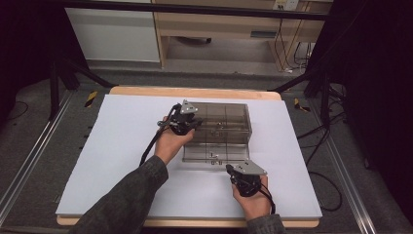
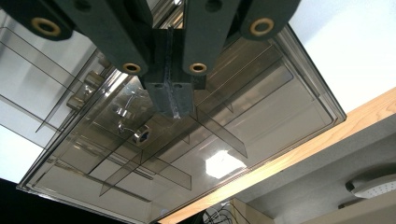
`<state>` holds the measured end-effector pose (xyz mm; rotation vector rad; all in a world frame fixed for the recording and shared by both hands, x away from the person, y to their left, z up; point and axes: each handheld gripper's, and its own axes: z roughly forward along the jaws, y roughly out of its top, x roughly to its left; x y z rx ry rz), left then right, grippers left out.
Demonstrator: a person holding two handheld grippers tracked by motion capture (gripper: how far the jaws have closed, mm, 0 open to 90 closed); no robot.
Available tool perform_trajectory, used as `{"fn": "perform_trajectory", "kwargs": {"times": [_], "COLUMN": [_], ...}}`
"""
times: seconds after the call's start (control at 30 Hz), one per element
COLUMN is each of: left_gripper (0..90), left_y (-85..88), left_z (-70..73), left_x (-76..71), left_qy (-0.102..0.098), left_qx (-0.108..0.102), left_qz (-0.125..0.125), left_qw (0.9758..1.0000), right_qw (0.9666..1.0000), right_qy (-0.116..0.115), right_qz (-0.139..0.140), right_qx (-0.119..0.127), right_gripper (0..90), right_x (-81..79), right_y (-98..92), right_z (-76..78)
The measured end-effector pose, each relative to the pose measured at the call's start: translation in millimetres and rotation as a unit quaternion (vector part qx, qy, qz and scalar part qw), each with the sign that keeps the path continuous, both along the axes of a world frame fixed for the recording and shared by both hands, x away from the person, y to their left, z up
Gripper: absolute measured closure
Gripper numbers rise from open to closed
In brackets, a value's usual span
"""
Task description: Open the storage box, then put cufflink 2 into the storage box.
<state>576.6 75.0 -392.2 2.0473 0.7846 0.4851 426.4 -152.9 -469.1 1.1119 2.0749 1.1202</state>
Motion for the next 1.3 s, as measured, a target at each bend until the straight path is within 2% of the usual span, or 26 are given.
{"fn": "perform_trajectory", "kwargs": {"times": [0.5, 0.63, 0.73, 1.3], "left_gripper": [90.0, 90.0, 90.0, 90.0], "left_y": [-3.4, -4.3, -4.5, -8.1], "left_z": [-0.6, -0.8, -0.8, -1.1], "left_x": [-1.7, -2.1, -2.3, -4.3], "left_qy": [-0.003, -0.005, -0.005, -0.008], "left_qx": [0.003, 0.004, 0.005, 0.006], "left_qz": [-0.004, -0.003, -0.004, -0.009], "left_qw": [1.0000, 1.0000, 1.0000, 0.9999], "right_qw": [0.9999, 0.9999, 0.9999, 0.9999], "right_qy": [0.006, 0.012, 0.007, 0.007], "right_qz": [-0.004, -0.005, -0.002, -0.014], "right_qx": [-0.011, -0.005, -0.012, 0.001], "right_gripper": [90.0, 90.0, 90.0, 90.0], "right_x": [11.6, 13.8, 14.3, 19.9], "right_y": [0.9, 0.0, 0.4, -4.0], "right_z": [-4.3, -4.9, -4.9, -2.6]}}
